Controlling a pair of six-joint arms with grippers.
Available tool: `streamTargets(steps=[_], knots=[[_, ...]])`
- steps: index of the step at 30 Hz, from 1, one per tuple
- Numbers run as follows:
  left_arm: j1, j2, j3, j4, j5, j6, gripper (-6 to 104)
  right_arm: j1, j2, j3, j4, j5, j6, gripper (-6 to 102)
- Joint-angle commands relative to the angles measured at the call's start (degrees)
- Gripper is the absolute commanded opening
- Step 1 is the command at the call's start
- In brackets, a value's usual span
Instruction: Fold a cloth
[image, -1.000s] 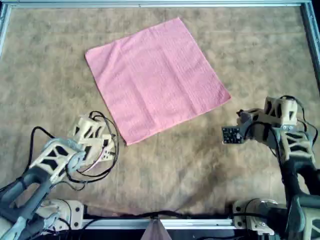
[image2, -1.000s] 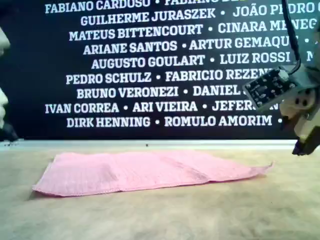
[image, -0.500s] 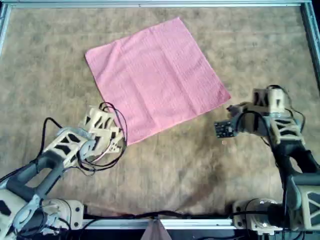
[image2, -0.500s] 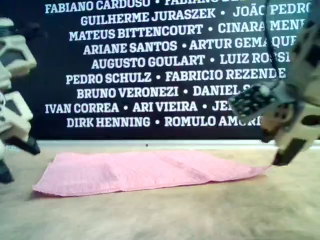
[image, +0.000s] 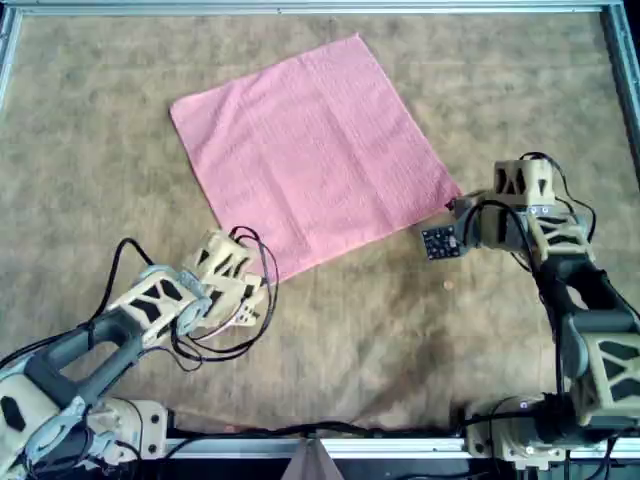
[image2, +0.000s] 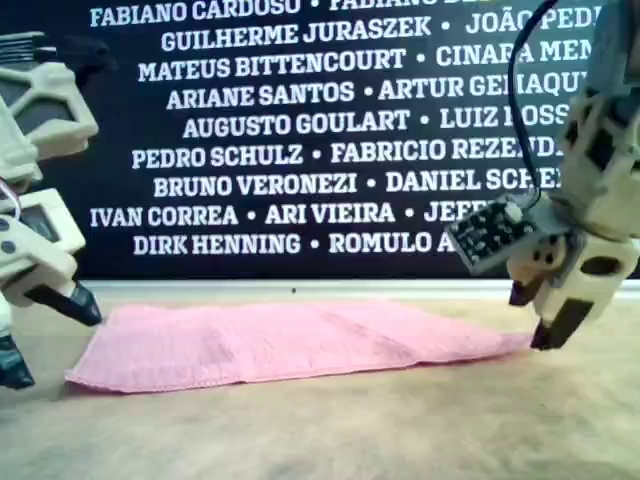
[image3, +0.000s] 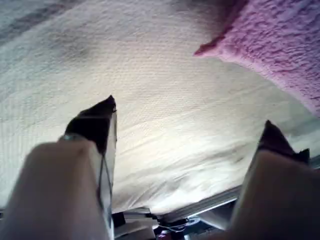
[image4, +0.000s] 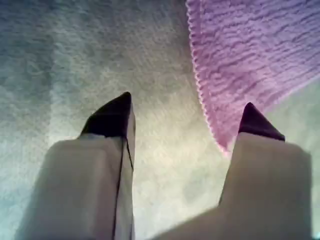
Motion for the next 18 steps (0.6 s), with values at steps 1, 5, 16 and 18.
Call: streamTargets(steps=[1,5,16,18], knots=[[-0.8,0.7,-3.5,-1.4,-0.4,0.1,100,-0.3,-0.3,-5.0,-3.2,0.4,0.18,85],[-0.5,0.6,-3.5,-1.6,-0.4,0.2,100,-0.3,-1.2,-6.7,-3.2,0.4,0.18,85],[-1.1,-13.6,-10.6,-1.8,-12.0,0.1,100,-0.1,-1.2,-7.0,-3.2,0.4,0.18,85],[-1.4,-15.0,-12.7,-1.8,-13.3,0.1,100,-0.1,-1.2,-7.0,-3.2,0.4,0.18,85]])
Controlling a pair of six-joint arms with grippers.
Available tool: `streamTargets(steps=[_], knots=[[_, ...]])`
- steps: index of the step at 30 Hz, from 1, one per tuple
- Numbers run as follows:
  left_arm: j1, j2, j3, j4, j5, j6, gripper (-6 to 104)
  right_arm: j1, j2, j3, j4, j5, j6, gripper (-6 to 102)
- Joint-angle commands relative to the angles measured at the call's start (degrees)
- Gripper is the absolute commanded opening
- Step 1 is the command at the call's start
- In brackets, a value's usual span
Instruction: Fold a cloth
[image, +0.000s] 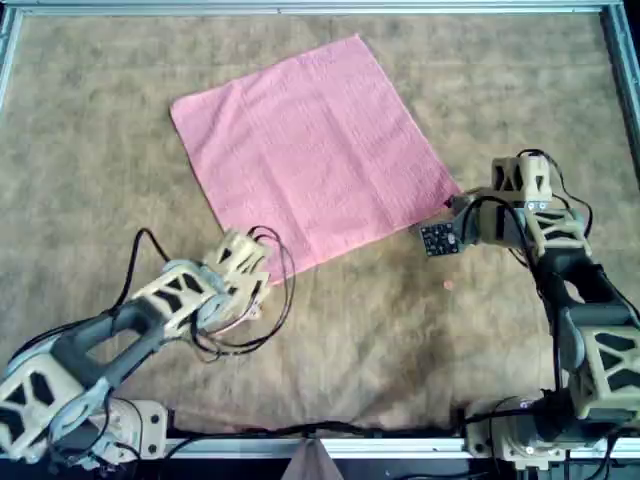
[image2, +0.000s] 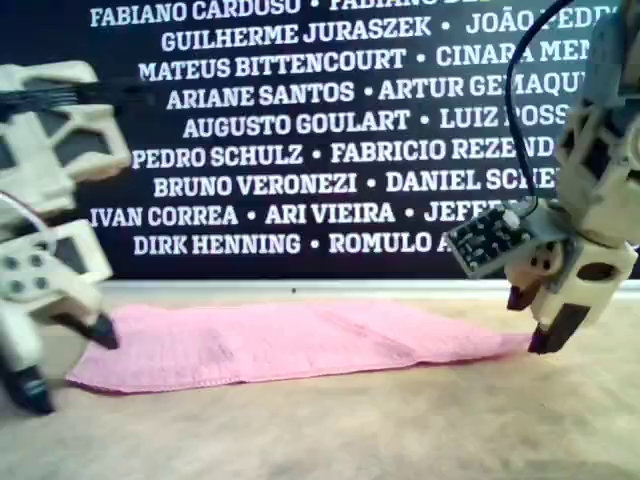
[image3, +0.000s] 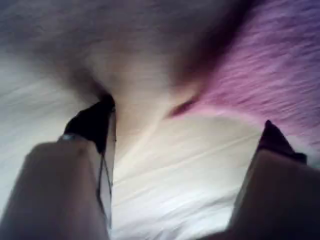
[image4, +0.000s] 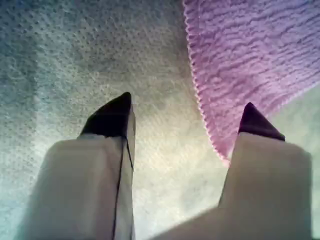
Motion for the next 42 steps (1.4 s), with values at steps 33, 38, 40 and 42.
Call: streamTargets(steps=[33,38,40,42], knots=[[1.0,-2.2,-9.3,-1.1,-4.7,0.2,100,0.5,-13.9,-17.4,-8.4,0.4,0.18,84],[1.1,-2.2,-10.8,-1.1,-4.7,0.1,100,0.5,-14.2,-17.4,-8.4,0.4,0.18,84],[1.1,-2.2,-10.9,-1.1,-4.7,0.1,100,0.5,-14.2,-17.5,-8.3,0.4,0.18,84],[1.0,-2.2,-10.7,-1.1,-4.7,0.2,100,0.5,-14.2,-17.3,-8.3,0.4,0.18,84]])
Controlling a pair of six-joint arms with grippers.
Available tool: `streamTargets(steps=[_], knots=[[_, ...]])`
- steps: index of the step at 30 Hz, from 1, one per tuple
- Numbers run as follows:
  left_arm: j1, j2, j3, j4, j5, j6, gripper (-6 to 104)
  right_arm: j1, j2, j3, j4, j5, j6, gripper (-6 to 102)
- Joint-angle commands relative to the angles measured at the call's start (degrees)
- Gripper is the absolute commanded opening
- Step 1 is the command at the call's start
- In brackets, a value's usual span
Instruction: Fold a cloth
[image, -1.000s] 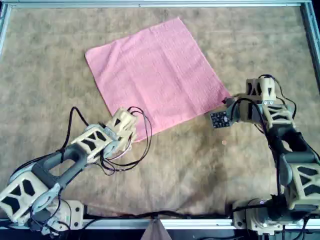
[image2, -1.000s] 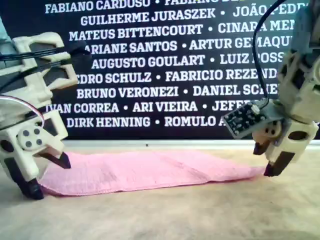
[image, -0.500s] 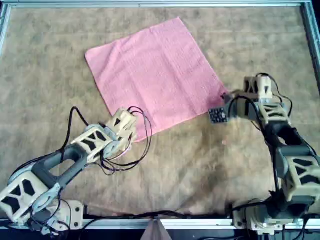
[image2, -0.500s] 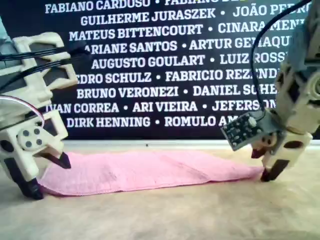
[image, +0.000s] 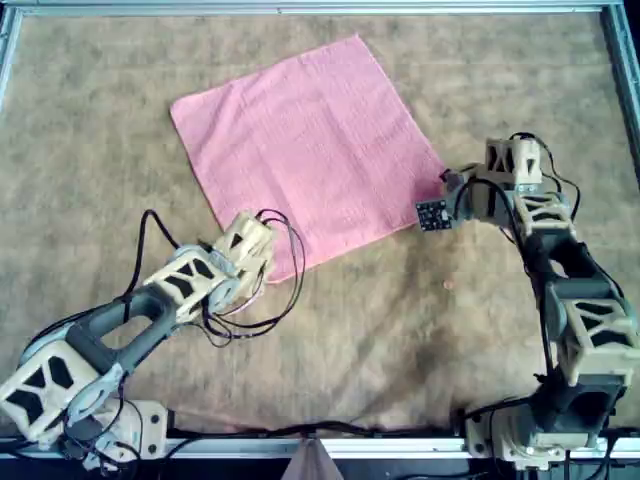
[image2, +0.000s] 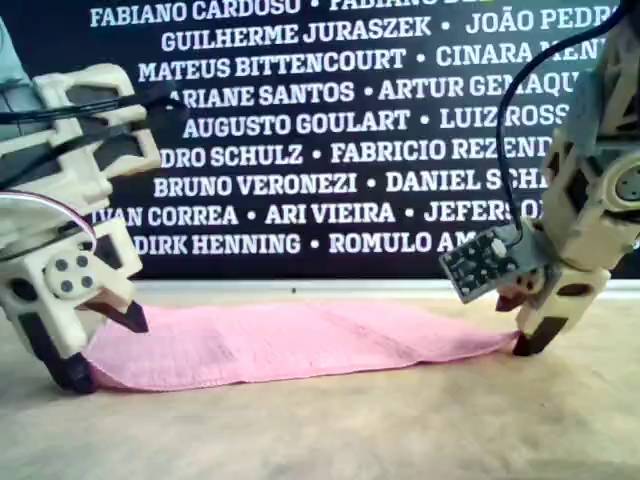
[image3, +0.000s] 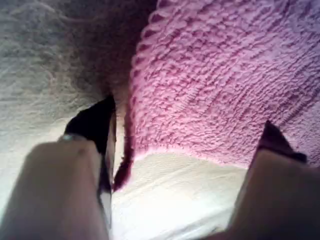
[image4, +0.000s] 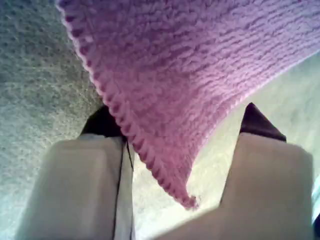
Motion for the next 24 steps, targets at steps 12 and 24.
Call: streamTargets(steps=[12,24], knots=[[1.1,1.1,-3.6,-1.0,-0.3,-0.1,74,0.1,1.6,-2.8,-1.4,0.1,0.26,76],[1.7,1.0,-8.4,-1.1,0.8,-0.2,20,0.1,2.0,-3.5,-2.6,-1.0,0.79,24]])
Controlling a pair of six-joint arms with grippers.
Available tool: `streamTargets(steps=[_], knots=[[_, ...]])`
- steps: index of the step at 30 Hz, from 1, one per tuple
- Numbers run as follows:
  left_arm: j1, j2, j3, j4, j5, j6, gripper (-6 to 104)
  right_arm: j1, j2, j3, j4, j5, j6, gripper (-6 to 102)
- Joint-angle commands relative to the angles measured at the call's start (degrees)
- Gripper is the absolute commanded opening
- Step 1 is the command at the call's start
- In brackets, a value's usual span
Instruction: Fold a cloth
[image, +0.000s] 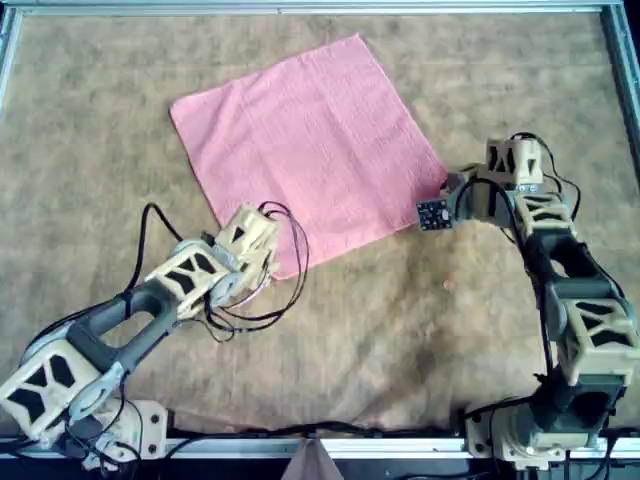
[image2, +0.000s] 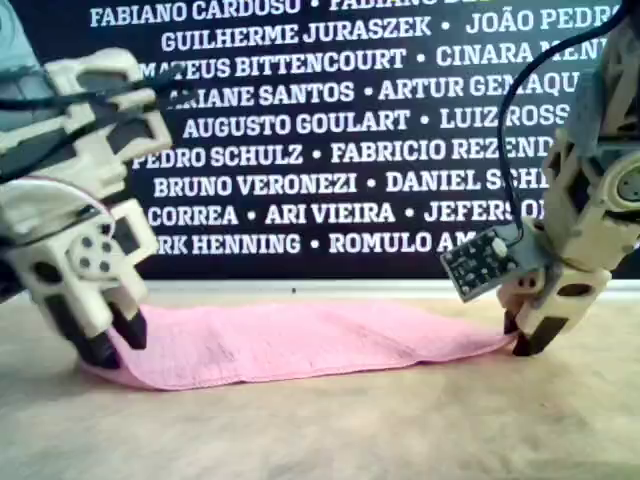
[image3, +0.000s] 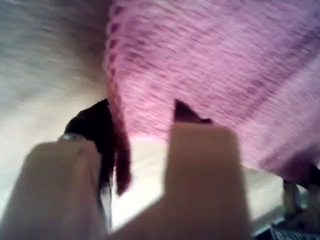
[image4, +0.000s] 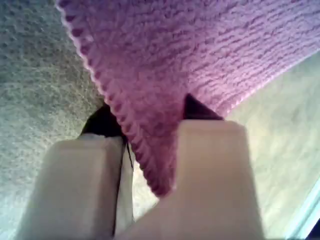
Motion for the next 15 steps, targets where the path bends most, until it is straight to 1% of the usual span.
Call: streamTargets(steps=[1,3,5,7,9,15], knots=[[2.1,1.4,-4.7,-1.1,0.6,-0.4,14,0.4,2.1,-3.5,-2.6,-0.4,0.53,21],[3.3,1.4,-4.7,-1.1,0.7,-0.6,3,0.4,2.0,-3.4,-2.6,-0.5,0.62,13],[3.7,1.4,-3.9,-1.1,0.7,-0.6,-4,0.4,1.6,-3.4,-2.6,-0.5,0.62,4],[3.7,1.4,-3.6,-1.1,0.7,-0.7,-2,0.4,1.4,-3.4,-2.5,-0.5,0.62,-3],[3.2,1.4,-3.4,-1.0,0.7,-0.7,-1,0.4,1.0,-3.4,-2.5,-0.5,0.70,-2],[2.9,1.4,-2.7,-1.0,0.7,-0.7,0,-0.2,1.8,-3.3,-1.7,-0.4,0.70,-1]])
